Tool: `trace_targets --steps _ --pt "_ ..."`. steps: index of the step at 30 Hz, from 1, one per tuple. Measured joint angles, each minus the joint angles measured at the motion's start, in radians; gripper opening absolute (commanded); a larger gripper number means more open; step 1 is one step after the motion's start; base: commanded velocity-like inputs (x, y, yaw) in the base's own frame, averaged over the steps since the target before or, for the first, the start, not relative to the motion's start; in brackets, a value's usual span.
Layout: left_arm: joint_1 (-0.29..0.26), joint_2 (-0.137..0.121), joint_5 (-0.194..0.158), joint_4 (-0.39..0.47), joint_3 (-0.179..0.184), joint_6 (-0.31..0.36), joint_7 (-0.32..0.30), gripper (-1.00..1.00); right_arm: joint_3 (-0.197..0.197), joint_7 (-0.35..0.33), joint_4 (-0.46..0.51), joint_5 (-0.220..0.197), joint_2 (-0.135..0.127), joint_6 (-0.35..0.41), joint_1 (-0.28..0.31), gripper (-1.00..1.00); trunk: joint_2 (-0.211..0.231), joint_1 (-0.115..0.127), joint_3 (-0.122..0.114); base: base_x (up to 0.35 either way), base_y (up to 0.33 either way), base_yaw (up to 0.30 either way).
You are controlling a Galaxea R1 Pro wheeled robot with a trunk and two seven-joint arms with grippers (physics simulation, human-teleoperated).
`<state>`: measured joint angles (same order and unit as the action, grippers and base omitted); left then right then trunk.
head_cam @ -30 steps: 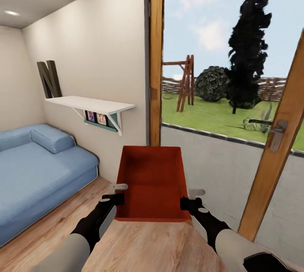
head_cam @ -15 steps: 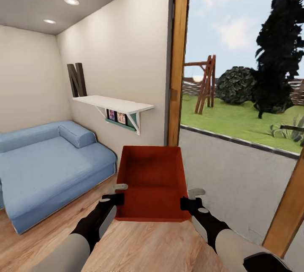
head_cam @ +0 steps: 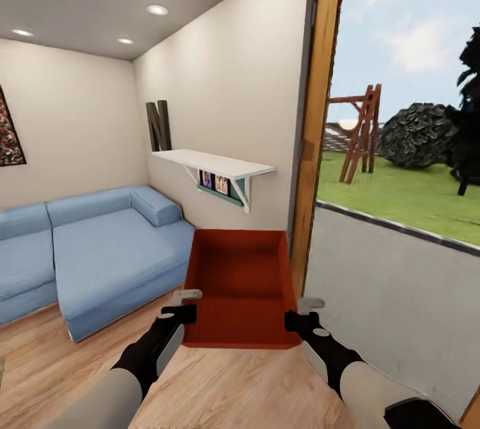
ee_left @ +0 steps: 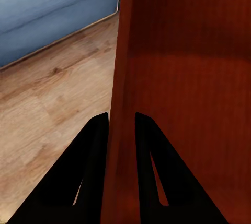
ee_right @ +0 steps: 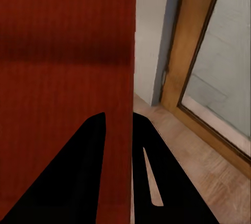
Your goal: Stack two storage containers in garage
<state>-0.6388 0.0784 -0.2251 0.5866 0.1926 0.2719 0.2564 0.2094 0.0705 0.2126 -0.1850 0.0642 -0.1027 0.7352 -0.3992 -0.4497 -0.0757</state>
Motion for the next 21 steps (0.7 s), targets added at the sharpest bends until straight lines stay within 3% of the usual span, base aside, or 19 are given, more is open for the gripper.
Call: trace_targets --steps 21 --pt "0.0 0.0 0.0 0.0 0.0 -0.002 0.0 -1.0 0.001 0.001 0.0 -0.001 0.0 -0.001 0.0 -1.0 0.0 0.0 0.0 0.0 0.0 0.3"
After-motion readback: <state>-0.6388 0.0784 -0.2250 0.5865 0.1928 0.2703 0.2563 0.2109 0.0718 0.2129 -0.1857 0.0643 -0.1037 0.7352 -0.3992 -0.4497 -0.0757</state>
